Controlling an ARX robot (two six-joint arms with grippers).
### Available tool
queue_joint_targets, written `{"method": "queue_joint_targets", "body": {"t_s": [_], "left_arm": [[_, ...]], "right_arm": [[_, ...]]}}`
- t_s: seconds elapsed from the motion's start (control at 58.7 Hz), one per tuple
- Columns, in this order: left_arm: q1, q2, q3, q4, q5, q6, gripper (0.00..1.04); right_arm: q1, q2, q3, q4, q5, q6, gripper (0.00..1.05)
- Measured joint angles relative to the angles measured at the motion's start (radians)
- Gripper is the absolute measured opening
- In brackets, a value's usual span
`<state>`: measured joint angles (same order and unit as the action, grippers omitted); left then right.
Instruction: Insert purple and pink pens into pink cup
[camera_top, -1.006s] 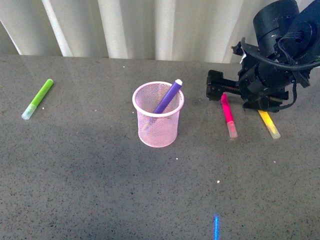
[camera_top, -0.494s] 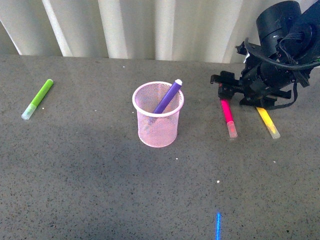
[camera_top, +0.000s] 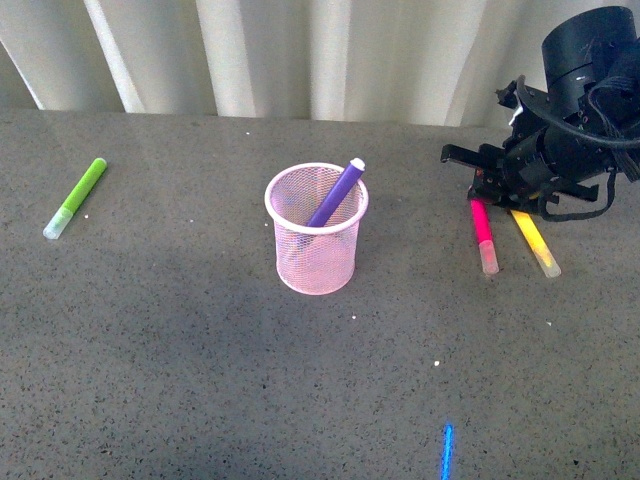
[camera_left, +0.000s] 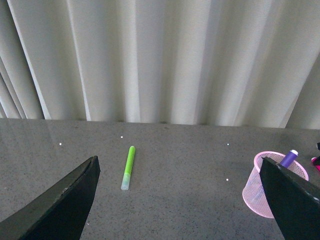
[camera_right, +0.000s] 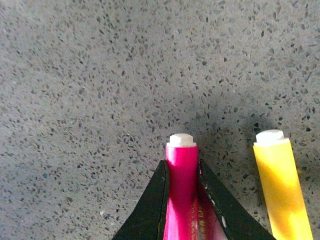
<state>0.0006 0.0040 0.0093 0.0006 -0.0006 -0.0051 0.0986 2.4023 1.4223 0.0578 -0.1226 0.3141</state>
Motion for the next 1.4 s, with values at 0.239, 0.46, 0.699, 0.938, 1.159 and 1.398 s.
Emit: {"method": "queue_joint_targets", "body": {"t_s": [0.239,0.46,0.699,0.938,1.159,1.398], "left_arm": [[0.0,0.0,0.0,0.0,0.0,0.0,0.98],[0.0,0.0,0.0,0.0,0.0,0.0,0.98],[0.0,0.0,0.0,0.0,0.0,0.0,0.98],[0.0,0.0,0.0,0.0,0.0,0.0,0.98],[0.0,0.0,0.0,0.0,0.0,0.0,0.98],[0.0,0.0,0.0,0.0,0.0,0.0,0.98]], "right_arm": [[-0.005,-0.128,-0.164,0.301,-0.11,0.064,0.11],[0.001,-0.427,-0.404,0.655,-0.277,0.09,0.11],[0.024,-0.688,-0.669,1.079,-0.507,0.092,0.11],[0.086,-0.636,-0.778,1.244,-0.593,0.0,0.11],[0.153,-0.481,-0.708,1.264,-0.555,-0.046,0.11],[0.215,-0.324,-0.567,1.241,-0.524,-0.068,0.11]]}}
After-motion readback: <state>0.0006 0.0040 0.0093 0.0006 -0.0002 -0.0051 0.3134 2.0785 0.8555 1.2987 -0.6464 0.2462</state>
